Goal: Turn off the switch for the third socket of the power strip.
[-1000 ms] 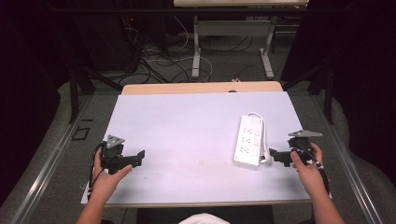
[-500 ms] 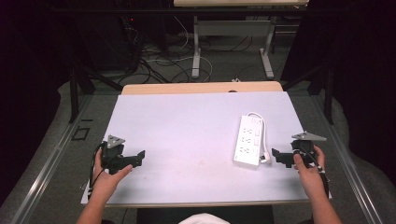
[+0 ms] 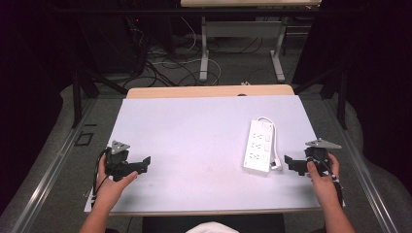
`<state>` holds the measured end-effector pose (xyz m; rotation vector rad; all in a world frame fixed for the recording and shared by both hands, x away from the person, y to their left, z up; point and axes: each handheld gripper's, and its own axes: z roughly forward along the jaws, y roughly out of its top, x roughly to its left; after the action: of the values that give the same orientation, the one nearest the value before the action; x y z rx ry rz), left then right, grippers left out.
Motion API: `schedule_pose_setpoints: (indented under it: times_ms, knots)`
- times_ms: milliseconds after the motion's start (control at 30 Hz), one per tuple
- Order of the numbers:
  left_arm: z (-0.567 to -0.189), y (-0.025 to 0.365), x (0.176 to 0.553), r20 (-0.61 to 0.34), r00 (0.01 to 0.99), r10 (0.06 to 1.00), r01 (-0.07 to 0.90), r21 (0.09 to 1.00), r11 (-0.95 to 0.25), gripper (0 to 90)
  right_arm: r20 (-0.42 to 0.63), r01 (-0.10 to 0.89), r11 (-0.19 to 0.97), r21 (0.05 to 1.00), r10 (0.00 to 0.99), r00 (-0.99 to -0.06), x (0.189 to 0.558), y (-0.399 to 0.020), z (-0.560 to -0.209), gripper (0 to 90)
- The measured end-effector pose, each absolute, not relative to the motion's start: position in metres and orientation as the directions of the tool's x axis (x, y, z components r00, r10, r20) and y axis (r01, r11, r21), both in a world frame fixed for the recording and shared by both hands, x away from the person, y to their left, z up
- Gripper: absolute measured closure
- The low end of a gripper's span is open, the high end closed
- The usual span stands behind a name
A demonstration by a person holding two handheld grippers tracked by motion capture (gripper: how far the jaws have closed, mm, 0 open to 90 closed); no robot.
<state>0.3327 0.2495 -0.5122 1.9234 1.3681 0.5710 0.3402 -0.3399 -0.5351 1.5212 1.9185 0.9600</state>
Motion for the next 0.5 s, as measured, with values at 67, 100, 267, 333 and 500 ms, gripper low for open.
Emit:
schedule_pose_setpoints:
  times_ms: [67, 100, 267, 333, 500]
  knots:
    - [-0.5125, 0.2492, 0.3327, -0.047, 0.342, 0.939, 0.632, 0.751, -0.193, 4.4, 0.045, 0.613, 0.116, 0.781, 0.97, -0.241, 0.3396, -0.34, -0.535, 0.0]
    - [-0.5125, 0.2491, 0.3327, -0.047, 0.343, 0.938, 0.632, 0.751, -0.194, 4.4, 0.043, 0.61, 0.113, 0.785, 0.971, -0.235, 0.3397, -0.3402, -0.5354, 0.0]
    - [-0.5126, 0.2489, 0.3327, -0.046, 0.343, 0.938, 0.63, 0.752, -0.194, 4.4, 0.049, 0.616, 0.106, 0.781, 0.972, -0.23, 0.3398, -0.3436, -0.5363, 0.0]
    - [-0.5126, 0.2494, 0.3328, -0.046, 0.345, 0.938, 0.632, 0.75, -0.195, 4.4, 0.057, 0.62, 0.094, 0.779, 0.974, -0.219, 0.3396, -0.3435, -0.5362, 0.0]
    - [-0.512, 0.2503, 0.3328, -0.043, 0.344, 0.938, 0.629, 0.752, -0.196, 4.4, 0.055, 0.614, 0.094, 0.784, 0.974, -0.219, 0.3394, -0.3457, -0.5356, 0.0]
